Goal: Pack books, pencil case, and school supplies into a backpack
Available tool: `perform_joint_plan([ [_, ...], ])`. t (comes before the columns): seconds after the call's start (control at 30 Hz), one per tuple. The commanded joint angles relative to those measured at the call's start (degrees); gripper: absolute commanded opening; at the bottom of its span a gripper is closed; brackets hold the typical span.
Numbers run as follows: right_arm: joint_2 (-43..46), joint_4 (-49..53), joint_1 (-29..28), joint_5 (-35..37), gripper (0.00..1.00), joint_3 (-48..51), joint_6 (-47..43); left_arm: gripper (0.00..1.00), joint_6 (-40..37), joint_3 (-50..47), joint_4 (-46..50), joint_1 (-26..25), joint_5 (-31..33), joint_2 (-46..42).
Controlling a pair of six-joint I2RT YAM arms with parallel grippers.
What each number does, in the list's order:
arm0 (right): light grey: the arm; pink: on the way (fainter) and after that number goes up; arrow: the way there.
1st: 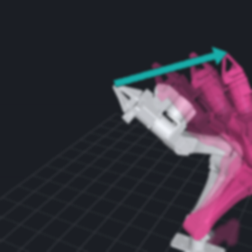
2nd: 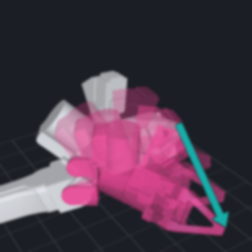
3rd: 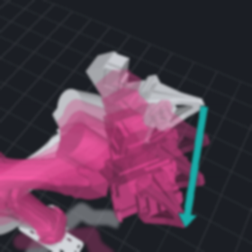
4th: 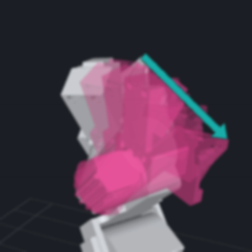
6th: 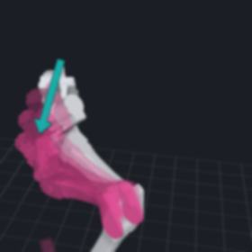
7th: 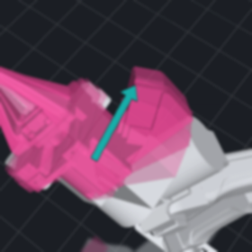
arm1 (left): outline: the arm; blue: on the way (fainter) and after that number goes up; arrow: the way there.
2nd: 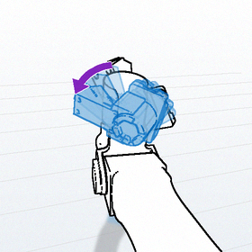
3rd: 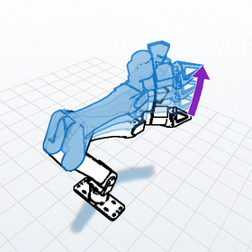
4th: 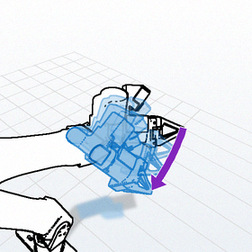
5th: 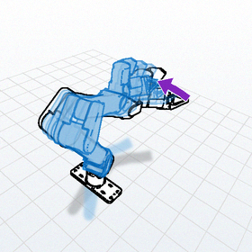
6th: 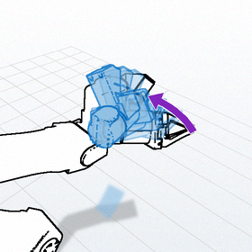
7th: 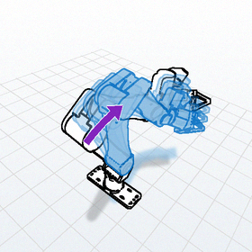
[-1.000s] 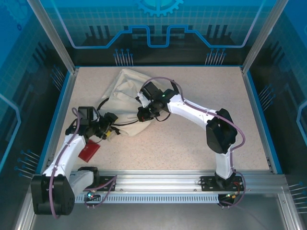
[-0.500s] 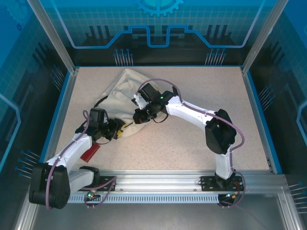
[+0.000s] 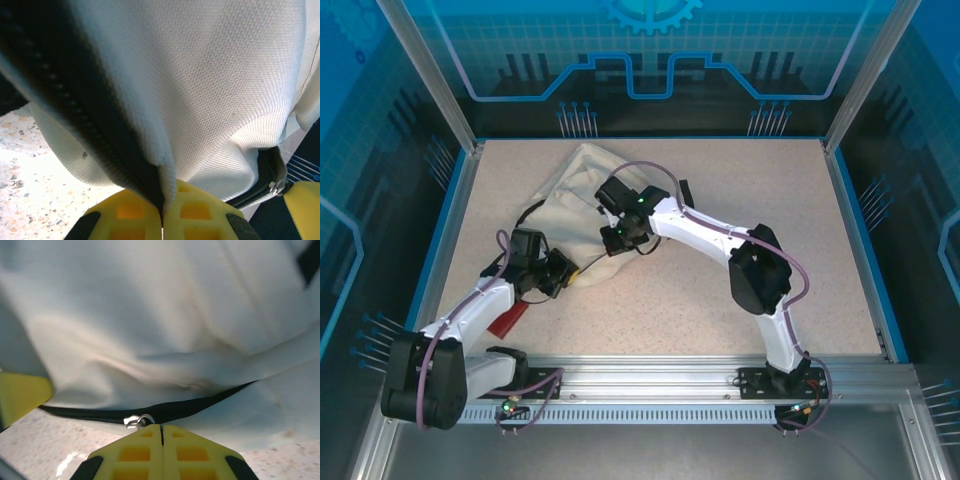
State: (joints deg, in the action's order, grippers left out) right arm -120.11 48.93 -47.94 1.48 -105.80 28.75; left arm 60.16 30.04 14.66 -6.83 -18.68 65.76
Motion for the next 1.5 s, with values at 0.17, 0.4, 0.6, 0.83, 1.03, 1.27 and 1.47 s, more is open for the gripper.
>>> perform_joint_plan([
  [0.17,-1.8,9.28,3.41,19.28,0.0,-3.81,6.24,0.0,-3.9,-0.41,4.31,0.16,0.62,1.55],
  [0.4,7.79,7.55,5.99,15.21,0.0,8.48,9.03,0.65,-10.26,9.12,11.39,0.16,-4.45,-0.76],
  [0.6,19.98,3.63,12.47,11.79,0.0,27.79,11.84,0.75,-16.39,17.63,17.28,-0.08,-4.53,0.04],
  [0.83,27.81,-0.24,20.01,4.89,0.24,35.49,8.75,0.76,-22.83,27.24,15.79,-5.67,-0.59,6.56],
  [1.03,31.8,-4.46,22.62,1.13,0.81,34.61,8.34,0.77,-23.16,35.45,12.51,-15.26,4.93,16.76],
  [1.27,31.56,-12.61,27.2,-6.76,0.96,35.35,8.6,0.76,-22.67,48.17,10.61,-23.92,10.48,31.04],
  [1.47,29.39,-16.94,30.56,-10.66,0.97,36.3,10.04,0.66,-21.22,57.82,10.46,-27.81,11.29,41.97],
])
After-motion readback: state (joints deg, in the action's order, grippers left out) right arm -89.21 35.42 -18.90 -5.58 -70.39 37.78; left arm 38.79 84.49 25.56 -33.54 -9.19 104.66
